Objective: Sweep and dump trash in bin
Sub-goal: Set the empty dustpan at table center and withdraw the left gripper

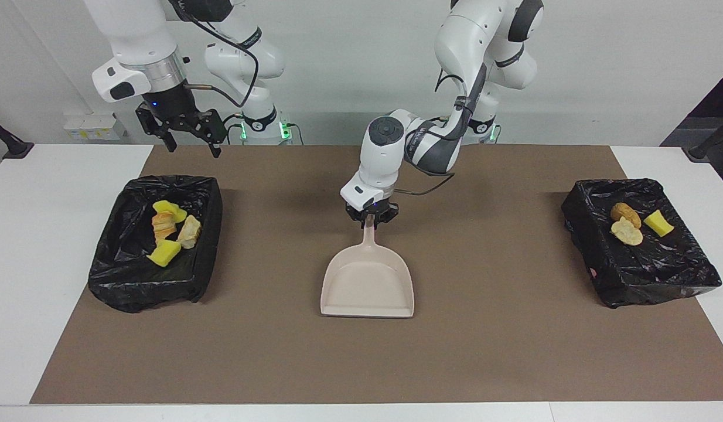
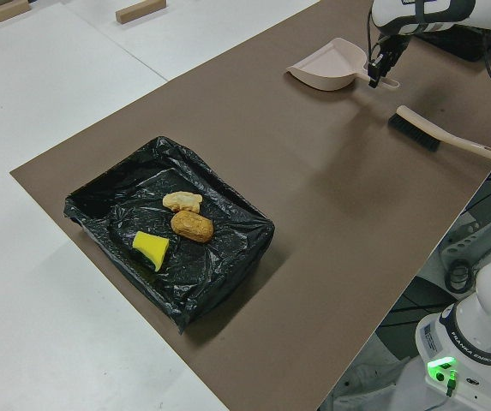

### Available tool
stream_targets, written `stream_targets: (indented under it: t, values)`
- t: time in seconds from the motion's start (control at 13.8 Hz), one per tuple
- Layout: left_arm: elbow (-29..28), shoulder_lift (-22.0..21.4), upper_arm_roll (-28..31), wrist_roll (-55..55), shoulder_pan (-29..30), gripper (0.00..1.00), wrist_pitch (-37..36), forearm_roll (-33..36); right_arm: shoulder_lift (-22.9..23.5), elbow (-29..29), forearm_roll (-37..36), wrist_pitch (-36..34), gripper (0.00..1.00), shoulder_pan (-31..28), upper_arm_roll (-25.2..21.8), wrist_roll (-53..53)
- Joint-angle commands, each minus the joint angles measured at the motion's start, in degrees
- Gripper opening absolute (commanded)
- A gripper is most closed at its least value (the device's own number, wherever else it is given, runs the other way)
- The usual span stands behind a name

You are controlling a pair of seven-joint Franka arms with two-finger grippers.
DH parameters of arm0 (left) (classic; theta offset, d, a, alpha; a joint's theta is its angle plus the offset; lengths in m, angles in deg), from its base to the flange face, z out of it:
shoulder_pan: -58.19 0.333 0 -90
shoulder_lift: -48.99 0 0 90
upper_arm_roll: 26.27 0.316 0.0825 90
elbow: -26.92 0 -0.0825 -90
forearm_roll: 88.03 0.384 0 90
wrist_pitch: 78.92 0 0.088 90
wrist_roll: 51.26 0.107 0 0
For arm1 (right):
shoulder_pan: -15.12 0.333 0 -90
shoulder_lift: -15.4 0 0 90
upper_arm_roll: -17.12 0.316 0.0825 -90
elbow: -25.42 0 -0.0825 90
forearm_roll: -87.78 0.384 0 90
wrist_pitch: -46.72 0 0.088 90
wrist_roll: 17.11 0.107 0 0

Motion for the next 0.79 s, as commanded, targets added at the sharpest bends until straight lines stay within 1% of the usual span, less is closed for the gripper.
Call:
stream_targets:
  t: [0.0,0.07,0.14,0.29,0.36,0.51,0.58,0.72]
  values:
    - [-0.72,-0.64,0.94,0.11,-0.50,0.00,0.77,-0.48,0.66,-1.63,-0.35,-1.35,1.00,0.03,0.18,-1.59]
    - [-0.81,-0.47,0.94,0.02,-0.32,0.22,1.29,-0.65,0.66,-1.63,-0.09,-1.27,1.00,0.03,0.18,-1.59]
    - [-0.81,-0.38,0.94,0.45,0.03,0.99,1.47,-0.66,0.66,-1.63,0.09,-1.18,1.00,0.03,0.18,-1.41]
    - [-0.29,-1.25,1.20,0.28,0.99,1.00,0.60,-0.66,0.57,-1.54,0.26,-1.09,1.00,0.11,0.18,-1.06]
    - [0.07,-1.86,1.20,0.20,2.48,1.00,0.33,-0.57,0.57,-1.54,0.26,-1.09,1.00,0.11,0.18,-1.06]
    - [-0.01,-3.79,1.73,0.20,3.98,1.00,-0.11,-0.57,0.49,-1.45,0.35,-1.18,1.00,0.11,0.18,-1.06]
    - [-0.02,-4.76,1.82,0.28,6.25,1.00,-1.68,-0.13,0.48,-1.37,0.35,-1.18,1.00,0.11,0.18,-1.06]
    - [0.51,-5.56,1.90,0.55,8.81,1.00,-3.97,1.18,0.48,-1.37,0.35,-1.18,1.00,0.11,0.18,-0.97]
